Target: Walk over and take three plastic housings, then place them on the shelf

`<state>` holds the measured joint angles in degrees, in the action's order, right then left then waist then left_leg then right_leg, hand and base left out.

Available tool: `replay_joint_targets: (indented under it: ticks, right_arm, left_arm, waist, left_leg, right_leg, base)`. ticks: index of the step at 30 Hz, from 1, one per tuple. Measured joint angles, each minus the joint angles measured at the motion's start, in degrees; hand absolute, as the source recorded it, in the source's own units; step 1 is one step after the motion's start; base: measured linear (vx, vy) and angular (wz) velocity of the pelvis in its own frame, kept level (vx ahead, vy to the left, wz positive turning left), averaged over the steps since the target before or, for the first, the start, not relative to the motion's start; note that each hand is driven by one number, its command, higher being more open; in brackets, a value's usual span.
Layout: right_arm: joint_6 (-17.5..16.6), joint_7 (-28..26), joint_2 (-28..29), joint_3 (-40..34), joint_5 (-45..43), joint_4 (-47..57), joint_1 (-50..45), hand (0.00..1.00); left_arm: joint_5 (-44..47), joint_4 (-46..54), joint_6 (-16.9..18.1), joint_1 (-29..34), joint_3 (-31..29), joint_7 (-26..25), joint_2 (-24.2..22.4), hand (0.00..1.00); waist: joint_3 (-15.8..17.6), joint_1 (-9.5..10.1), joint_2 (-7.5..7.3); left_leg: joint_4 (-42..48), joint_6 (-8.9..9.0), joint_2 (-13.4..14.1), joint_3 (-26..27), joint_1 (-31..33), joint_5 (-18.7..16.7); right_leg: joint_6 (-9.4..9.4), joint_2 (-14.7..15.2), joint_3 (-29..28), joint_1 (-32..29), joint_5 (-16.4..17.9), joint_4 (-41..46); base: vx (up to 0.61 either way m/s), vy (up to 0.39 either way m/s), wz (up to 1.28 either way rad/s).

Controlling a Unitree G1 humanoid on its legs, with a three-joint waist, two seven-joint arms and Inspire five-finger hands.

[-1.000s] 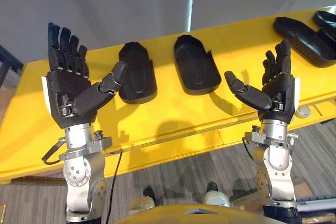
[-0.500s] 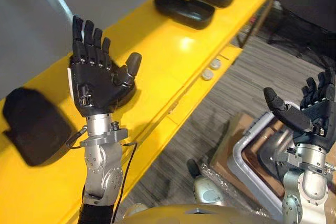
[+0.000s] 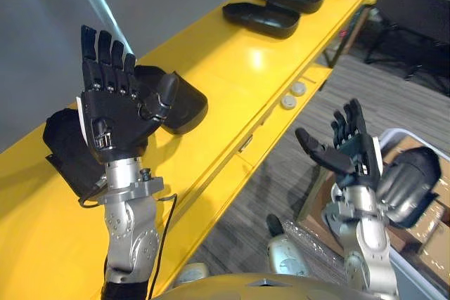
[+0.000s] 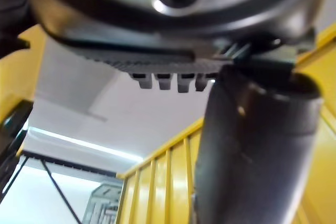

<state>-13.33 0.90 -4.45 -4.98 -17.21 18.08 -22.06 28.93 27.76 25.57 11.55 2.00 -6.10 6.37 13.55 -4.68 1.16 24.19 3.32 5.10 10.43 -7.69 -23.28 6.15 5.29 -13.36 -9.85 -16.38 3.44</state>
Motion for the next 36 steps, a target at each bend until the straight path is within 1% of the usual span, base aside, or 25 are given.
replay_joint_targets:
  ticks: [1,2,4,5,7,9,10,12,13,14,15,16,19,20,21,22,23,24,25,26,28,29,30,32,36]
  right_arm:
    - [0.0,-1.3,0.1,0.0,0.0,1.1,0.4,1.00]
    - [0.0,-2.1,0.0,-0.1,0.0,1.8,0.5,1.00]
    - [-0.9,-3.5,-0.6,-0.1,0.0,3.0,0.5,1.00]
    - [-1.4,-3.1,-0.7,0.1,0.1,2.5,0.6,1.00]
    - [-2.8,-0.5,-1.4,2.1,0.9,-0.3,2.1,1.00]
    - [-4.0,2.7,-1.6,5.5,1.3,-4.7,4.3,1.00]
    - [-4.4,4.1,-1.2,7.8,1.3,-6.7,5.3,1.00]
    - [-4.5,4.6,-0.7,10.6,3.4,-7.3,5.7,1.00]
    - [-4.5,4.6,0.2,12.2,5.3,-7.3,5.6,1.00]
    - [-4.4,4.6,0.3,12.5,5.9,-7.4,5.8,1.00]
    - [-3.9,4.8,-0.3,12.3,6.3,-7.5,5.8,1.00]
    - [-3.4,5.2,-1.7,11.7,6.1,-7.5,5.3,1.00]
    - [-2.1,5.8,-4.0,9.3,5.2,-7.5,4.1,1.00]
    - [-2.1,5.8,-4.1,8.6,5.3,-7.5,3.5,1.00]
    - [-2.1,6.0,-4.1,7.7,5.3,-7.5,2.3,1.00]
    - [-2.1,6.0,-4.2,7.7,5.0,-7.5,1.0,1.00]
    - [-2.1,5.8,-4.4,8.0,4.8,-7.5,0.5,1.00]
    - [-2.1,5.2,-5.1,8.8,3.8,-7.5,0.2,1.00]
    - [-2.0,4.7,-5.2,9.2,2.4,-7.5,0.2,1.00]
    - [-2.0,4.5,-5.3,10.2,-0.1,-7.5,0.4,1.00]
    - [-2.0,4.4,-5.3,10.4,-0.8,-7.6,0.6,1.00]
    - [-2.1,5.8,-4.8,12.4,-1.3,-11.1,3.8,1.00]
    - [-2.0,6.9,-4.5,13.0,-1.2,-13.7,5.8,1.00]
    - [-1.8,9.5,-4.1,13.0,-1.2,-20.4,9.7,1.00]
    - [-1.8,14.6,-4.1,9.0,-1.0,-31.1,18.4,1.00]
  left_arm:
    - [-0.2,-0.2,0.0,-0.3,-1.2,0.1,-0.3,1.00]
    - [-0.2,-0.6,0.0,-0.7,-1.7,0.0,-0.3,1.00]
    - [-0.2,-1.0,0.0,-1.5,-1.7,0.4,-0.4,1.00]
    - [-0.1,-1.1,0.0,-2.4,-1.7,1.4,-0.4,1.00]
    - [0.1,-1.3,0.6,-3.1,-1.5,2.0,-0.6,1.00]
    - [1.0,-2.7,1.8,-3.1,-1.3,2.0,-1.0,1.00]
    - [3.2,-3.7,2.1,-2.9,-0.9,2.0,-1.1,1.00]
    - [6.7,-4.7,2.6,-2.5,-0.7,2.0,-1.7,1.00]
    - [7.3,-5.5,3.1,-2.2,-0.5,1.4,-1.4,1.00]
    - [7.4,-6.4,3.2,-2.4,0.0,1.3,-1.4,1.00]
    - [9.1,-8.4,2.8,-2.4,2.5,1.1,-2.6,1.00]
    - [9.7,-10.1,1.5,-2.2,6.1,1.1,-3.7,1.00]
    - [9.0,-10.3,-2.7,-1.7,13.6,1.0,-5.6,1.00]
    - [9.0,-10.2,-3.3,-1.8,14.8,1.4,-5.7,1.00]
    - [9.0,-10.2,-4.0,-1.9,17.1,2.5,-5.7,1.00]
    - [9.1,-9.9,-4.6,-1.7,18.4,3.5,-5.4,1.00]
    - [9.0,-9.8,-4.6,-1.5,18.8,3.8,-5.4,1.00]
    - [8.7,-9.1,-4.5,-0.6,19.0,3.7,-5.4,1.00]
    - [8.7,-9.2,-4.4,-0.3,18.9,3.5,-4.9,1.00]
    - [8.7,-9.2,-4.4,0.5,18.8,2.7,-3.1,1.00]
    - [8.7,-9.2,-4.4,0.7,18.6,2.5,-2.8,1.00]
    - [6.3,-9.2,-4.4,0.7,17.2,2.4,-0.6,1.00]
    - [5.8,-9.3,-4.6,0.5,16.5,2.4,-0.1,1.00]
    - [2.9,-9.5,-4.8,0.3,15.8,2.3,0.9,1.00]
    - [-1.0,-9.5,-5.3,-0.5,15.4,4.1,1.4,1.00]
  waist:
    - [0.8,0.16,0.06]
    - [1.0,-0.08,-0.21]
    - [1.0,-0.55,-0.05]
    - [1.0,-0.57,0.20]
    - [0.9,-0.33,0.22]
    - [0.8,0.25,0.09]
    - [0.6,1.20,-0.17]
    - [0.0,2.04,-1.21]
    - [-0.9,2.42,-2.39]
    - [-1.1,2.38,-2.09]
    - [-1.8,2.59,-0.92]
    - [-2.5,1.93,0.28]
    - [-2.8,-0.71,1.00]
    - [-2.8,-0.96,1.05]
    - [-3.1,-1.01,1.43]
    - [-3.2,-1.38,1.72]
    - [-3.3,-1.26,1.71]
    - [-3.3,-0.86,1.80]
    - [-3.3,-0.21,1.69]
    - [-3.1,1.41,1.11]
    - [-3.0,1.68,0.79]
    - [-2.9,1.74,-0.44]
    - [-2.6,2.09,-1.16]
    - [-2.3,3.77,-1.74]
    - [-1.2,4.60,-0.87]
  left_leg:
    - [-1.6,-1.03,0.5,3.7,0.4,1.9]
    - [-2.6,-1.32,0.5,5.3,0.5,2.9]
    - [-6.7,-1.56,1.5,8.0,1.4,7.3]
    - [-8.5,-1.21,2.4,8.1,2.3,9.6]
    - [-9.2,0.06,4.7,8.2,3.8,11.8]
    - [-9.9,2.12,7.4,8.8,4.6,13.8]
    - [-10.4,3.83,9.3,10.0,4.9,15.6]
    - [-10.5,6.75,12.9,11.8,6.1,18.0]
    - [-10.4,9.23,14.8,12.8,7.3,19.6]
    - [-10.6,10.10,16.6,12.7,7.8,20.9]
    - [-11.8,8.65,19.6,12.6,8.8,24.2]
    - [-12.9,7.23,21.5,12.5,9.3,27.7]
    - [-11.6,4.16,24.7,11.3,11.0,34.5]
    - [-11.1,6.01,23.9,9.5,11.3,32.5]
    - [-11.3,6.19,20.8,7.9,11.0,29.4]
    - [-12.2,4.49,20.0,9.4,9.7,26.4]
    - [-13.1,4.43,19.0,9.0,8.6,24.9]
    - [-14.5,4.45,17.1,8.0,7.1,20.4]
    - [-14.8,6.28,15.7,6.3,7.3,18.5]
    - [-14.3,5.87,12.9,3.9,7.8,16.8]
    - [-14.2,5.76,12.1,3.5,8.3,16.6]
    - [-14.1,6.41,9.6,3.1,9.9,16.2]
    - [-13.7,6.71,9.2,2.9,10.5,16.1]
    - [-12.0,7.83,9.2,3.3,11.5,15.4]
    - [-11.3,8.05,8.5,1.5,14.0,16.1]
  right_leg:
    - [-2.43,0.5,6.2,-1.4,-2.2,-0.2]
    - [-3.43,0.6,10.1,-2.9,1.3,4.3]
    - [-7.26,1.5,17.8,-6.6,14.0,22.6]
    - [-7.52,3.6,19.4,-7.0,18.3,31.4]
    - [-8.72,8.0,19.7,-5.2,20.6,39.7]
    - [-8.73,13.7,19.6,-1.9,20.6,41.0]
    - [-7.93,17.5,19.4,0.0,19.8,38.8]
    - [-6.14,20.7,19.4,2.4,17.5,29.5]
    - [-7.13,20.8,18.6,4.3,7.9,20.6]
    - [-1.81,19.0,18.4,5.0,12.5,19.1]
    - [4.49,16.3,20.3,4.8,17.3,17.6]
    - [7.12,14.4,22.2,4.9,20.7,17.2]
    - [5.39,11.3,24.7,5.5,25.4,17.2]
    - [5.32,11.3,24.8,5.6,25.4,17.2]
    - [5.18,11.1,24.5,5.8,25.5,16.8]
    - [5.04,10.1,24.2,5.9,25.6,16.4]
    - [5.03,10.0,23.4,5.4,25.5,16.3]
    - [5.28,9.7,21.4,3.9,25.3,16.0]
    - [5.42,9.8,19.9,2.7,24.2,15.1]
    - [5.65,10.2,17.6,1.8,20.8,11.1]
    - [5.58,10.5,17.4,1.8,19.4,9.0]
    - [3.29,11.6,17.2,1.8,14.5,2.0]
    - [2.93,11.7,17.5,1.7,12.4,0.3]
    - [4.13,12.0,21.0,1.2,8.8,-0.9]
    - [4.58,12.8,24.4,1.1,7.5,-1.9]
  base:
    - [-0.29,-0.005,-1.24]
    - [-0.35,-0.056,-1.09]
    - [-0.28,-0.064,-0.64]
    - [-0.22,-0.076,-0.29]
    - [-0.15,-0.201,-0.23]
    - [-0.12,-0.376,-0.43]
    - [-0.07,-0.426,-0.54]
    - [-0.10,-0.580,-0.78]
    - [-0.09,-0.482,-0.76]
    - [-0.14,-0.708,-0.65]
    - [-0.14,-0.700,-0.38]
    - [-0.15,-0.804,-0.31]
    - [-0.07,-0.452,-0.19]
    - [-0.05,-0.267,-0.24]
    - [-0.02,-0.127,-0.28]
    - [0.00,-0.089,-0.40]
    - [-0.02,-0.041,-0.60]
    - [-0.06,0.042,-0.79]
    - [-0.12,0.121,-1.21]
    - [-0.13,0.139,-1.00]
    - [-0.11,0.139,-0.59]
    - [-0.10,0.165,-0.46]
    - [-0.11,0.169,-0.54]
    - [-0.08,0.066,-0.36]
    - [-0.02,0.028,0.18]
